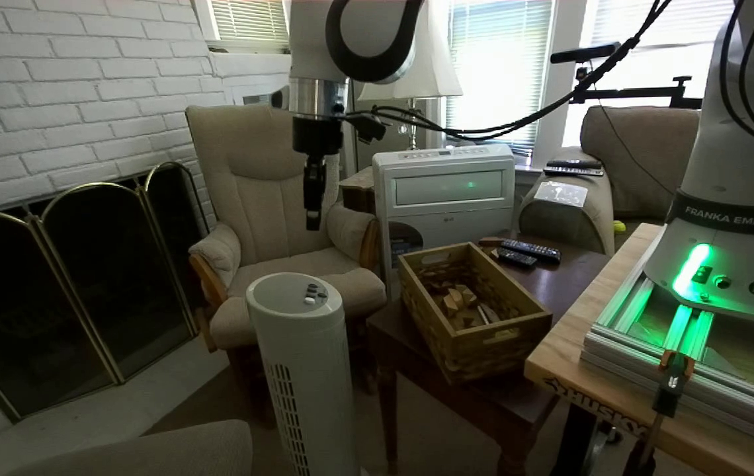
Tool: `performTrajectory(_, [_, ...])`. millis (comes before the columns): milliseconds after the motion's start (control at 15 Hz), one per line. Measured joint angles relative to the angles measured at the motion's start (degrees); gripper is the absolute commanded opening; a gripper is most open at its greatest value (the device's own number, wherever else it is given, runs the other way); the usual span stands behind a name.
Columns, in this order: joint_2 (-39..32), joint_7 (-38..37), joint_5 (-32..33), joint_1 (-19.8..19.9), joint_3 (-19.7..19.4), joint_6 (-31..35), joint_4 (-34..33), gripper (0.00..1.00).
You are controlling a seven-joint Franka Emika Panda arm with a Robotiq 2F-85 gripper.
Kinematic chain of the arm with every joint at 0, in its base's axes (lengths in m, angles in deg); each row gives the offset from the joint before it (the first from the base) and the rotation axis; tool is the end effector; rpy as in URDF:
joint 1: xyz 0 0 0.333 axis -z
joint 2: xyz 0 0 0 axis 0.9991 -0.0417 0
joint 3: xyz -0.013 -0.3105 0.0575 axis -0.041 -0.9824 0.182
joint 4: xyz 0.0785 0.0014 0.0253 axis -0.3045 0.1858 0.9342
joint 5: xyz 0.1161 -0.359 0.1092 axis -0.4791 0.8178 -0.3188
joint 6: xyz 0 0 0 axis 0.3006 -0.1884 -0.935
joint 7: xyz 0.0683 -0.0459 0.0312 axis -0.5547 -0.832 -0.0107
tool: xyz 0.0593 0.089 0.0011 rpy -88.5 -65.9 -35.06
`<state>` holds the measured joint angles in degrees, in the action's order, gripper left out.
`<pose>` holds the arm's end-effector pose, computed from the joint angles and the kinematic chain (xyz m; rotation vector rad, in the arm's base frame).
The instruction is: Press a button the white device
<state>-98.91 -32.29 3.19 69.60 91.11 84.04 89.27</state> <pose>0.4717 0.3560 0.2734 -2.7260 -1.3135 -0.2252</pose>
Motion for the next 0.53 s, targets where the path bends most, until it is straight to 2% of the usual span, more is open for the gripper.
performTrajectory(67, [-1.0,-0.1,0.0,-0.3,0.0,0.0,-0.7,0.02])
performTrajectory(133, [-2.0,-0.1,0.0,-0.6,0.0,0.0,-1.4,0.0])
performTrajectory(533, [-7.3,-0.7,0.1,-2.5,-1.0,0.2,-5.3,0.0])
